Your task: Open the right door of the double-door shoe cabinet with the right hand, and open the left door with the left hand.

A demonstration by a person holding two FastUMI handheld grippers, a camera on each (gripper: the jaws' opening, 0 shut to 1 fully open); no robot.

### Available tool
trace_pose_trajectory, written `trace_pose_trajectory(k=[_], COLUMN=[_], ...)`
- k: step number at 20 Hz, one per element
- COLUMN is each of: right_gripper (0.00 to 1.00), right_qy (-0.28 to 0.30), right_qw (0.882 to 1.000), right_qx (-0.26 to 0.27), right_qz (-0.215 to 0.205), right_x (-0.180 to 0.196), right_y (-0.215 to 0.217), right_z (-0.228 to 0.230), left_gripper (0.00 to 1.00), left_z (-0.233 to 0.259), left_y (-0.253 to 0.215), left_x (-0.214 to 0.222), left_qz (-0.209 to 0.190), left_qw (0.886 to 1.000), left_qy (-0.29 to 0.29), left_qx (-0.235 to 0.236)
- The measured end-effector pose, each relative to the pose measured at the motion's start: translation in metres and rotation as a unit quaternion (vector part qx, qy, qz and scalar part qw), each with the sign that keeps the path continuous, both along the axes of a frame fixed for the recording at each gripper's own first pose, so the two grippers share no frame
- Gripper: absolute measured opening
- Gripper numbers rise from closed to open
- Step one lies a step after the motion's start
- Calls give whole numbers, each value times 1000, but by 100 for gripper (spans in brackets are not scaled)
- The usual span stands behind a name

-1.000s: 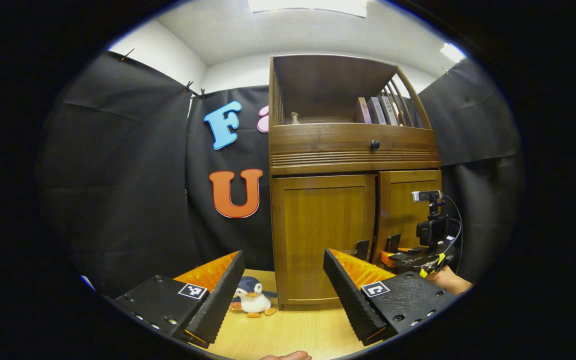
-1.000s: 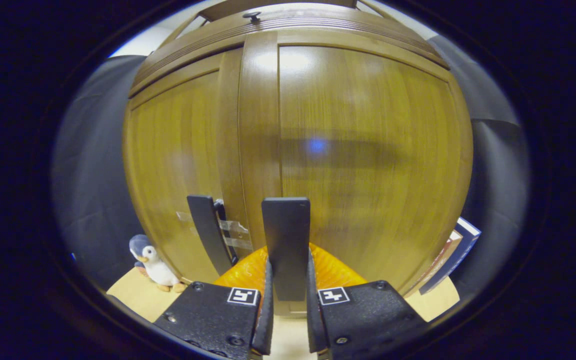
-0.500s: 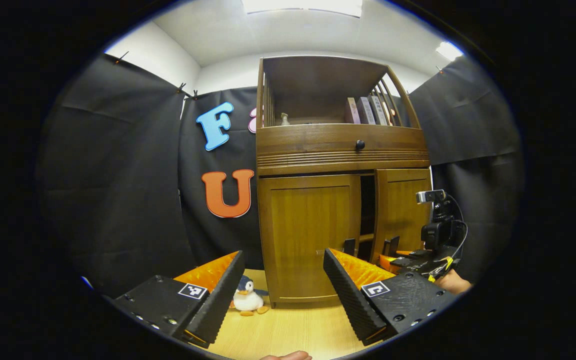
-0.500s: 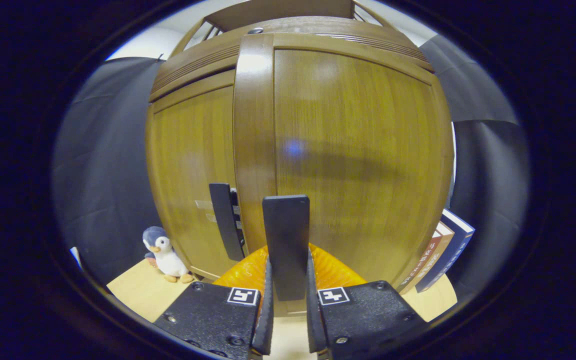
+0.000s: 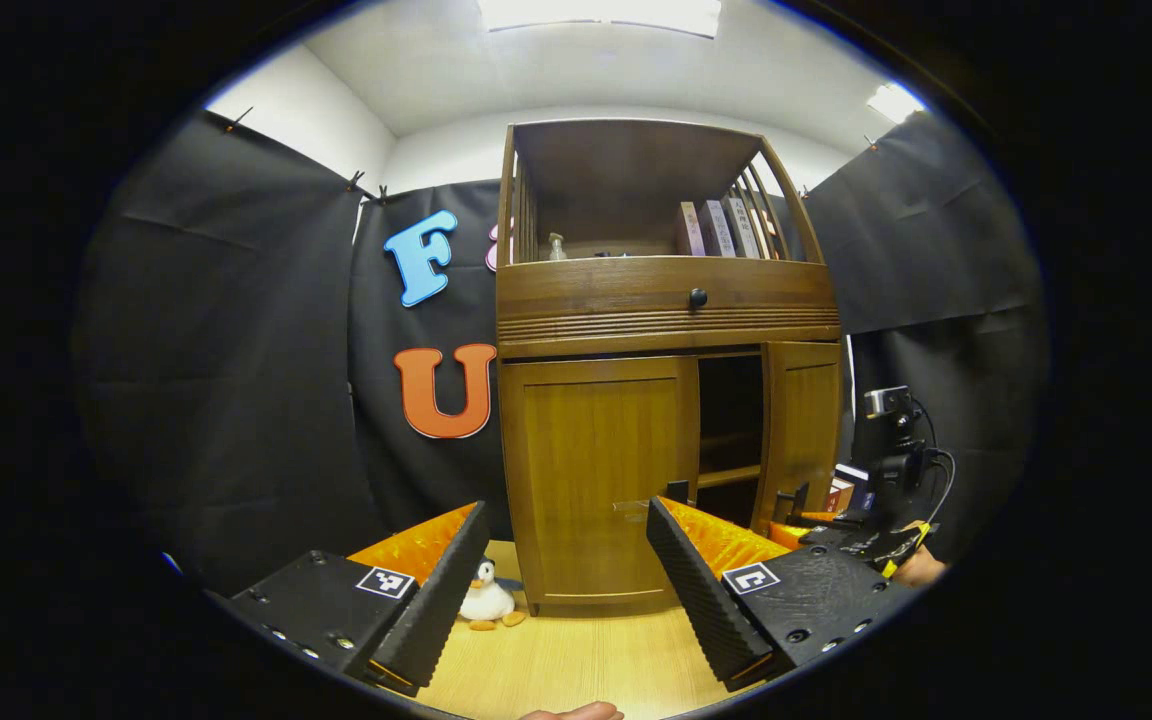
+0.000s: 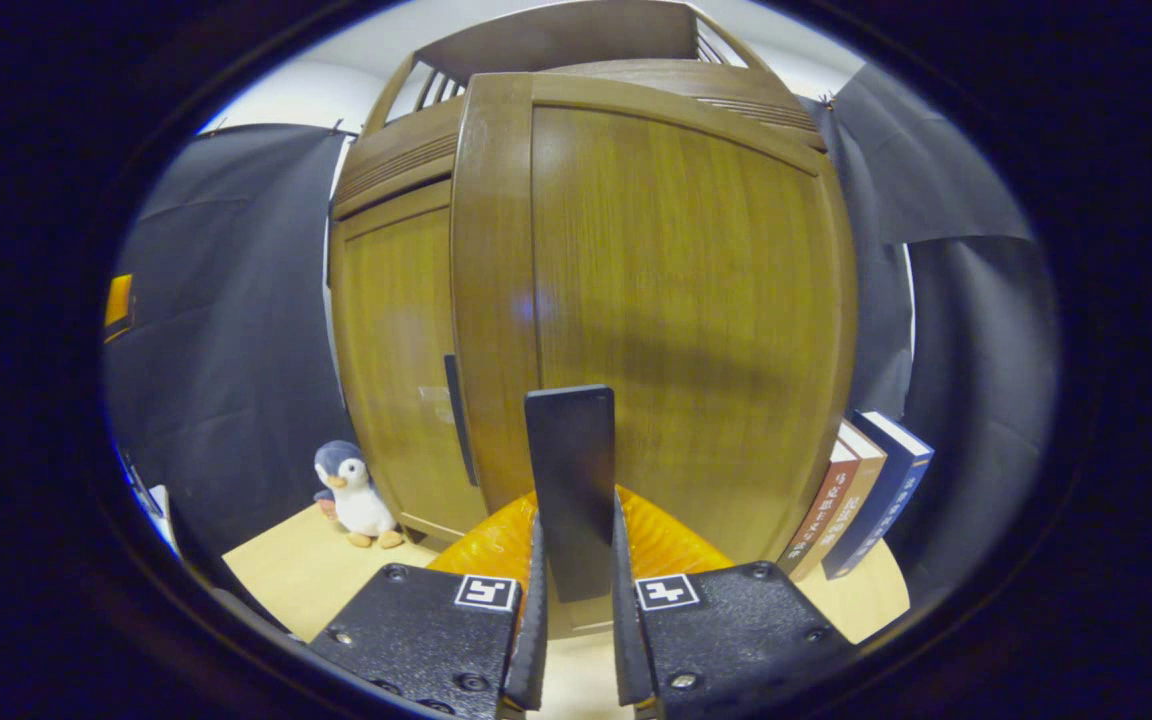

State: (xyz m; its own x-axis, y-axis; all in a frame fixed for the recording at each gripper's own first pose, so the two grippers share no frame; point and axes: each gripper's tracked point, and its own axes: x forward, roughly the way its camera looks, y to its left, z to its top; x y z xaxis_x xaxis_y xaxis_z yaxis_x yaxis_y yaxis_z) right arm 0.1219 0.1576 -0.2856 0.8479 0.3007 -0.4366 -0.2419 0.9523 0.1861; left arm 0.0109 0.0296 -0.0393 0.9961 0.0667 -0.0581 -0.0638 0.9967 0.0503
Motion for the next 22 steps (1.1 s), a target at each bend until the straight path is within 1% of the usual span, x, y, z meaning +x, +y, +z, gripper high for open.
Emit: trace_pose_trajectory(k=[7,12,13,15,16,19,22], right_gripper=[30,30,28,28,29,26,22], right_qy=[-11,-12,-12,-14,-17,-21,-24], right_qw=[1000,1000,1000,1000,999,998,995], right_qx=[-1,-5,-6,-12,-17,-32,-54], right_qz=[1,-11,-14,-23,-28,-46,-77], right_x=[-33,-55,-58,-65,-67,-76,-80], right_y=[-29,-61,-67,-79,-86,-109,-139], right_z=[5,10,10,11,12,12,11], left_gripper=[96,96,96,96,96,96,96], left_z=[-1,-1,-3,-5,-7,-11,-12], left_y=[-18,-31,-35,-40,-42,-48,-53], left_x=[-4,-6,-7,-10,-9,-9,-7], left_qz=[-12,-23,-25,-29,-31,-34,-37], left_qw=[1000,1000,1000,1000,1000,999,999], left_qy=[1,1,1,1,2,6,8], left_qx=[5,-1,-2,-2,-2,-2,-6])
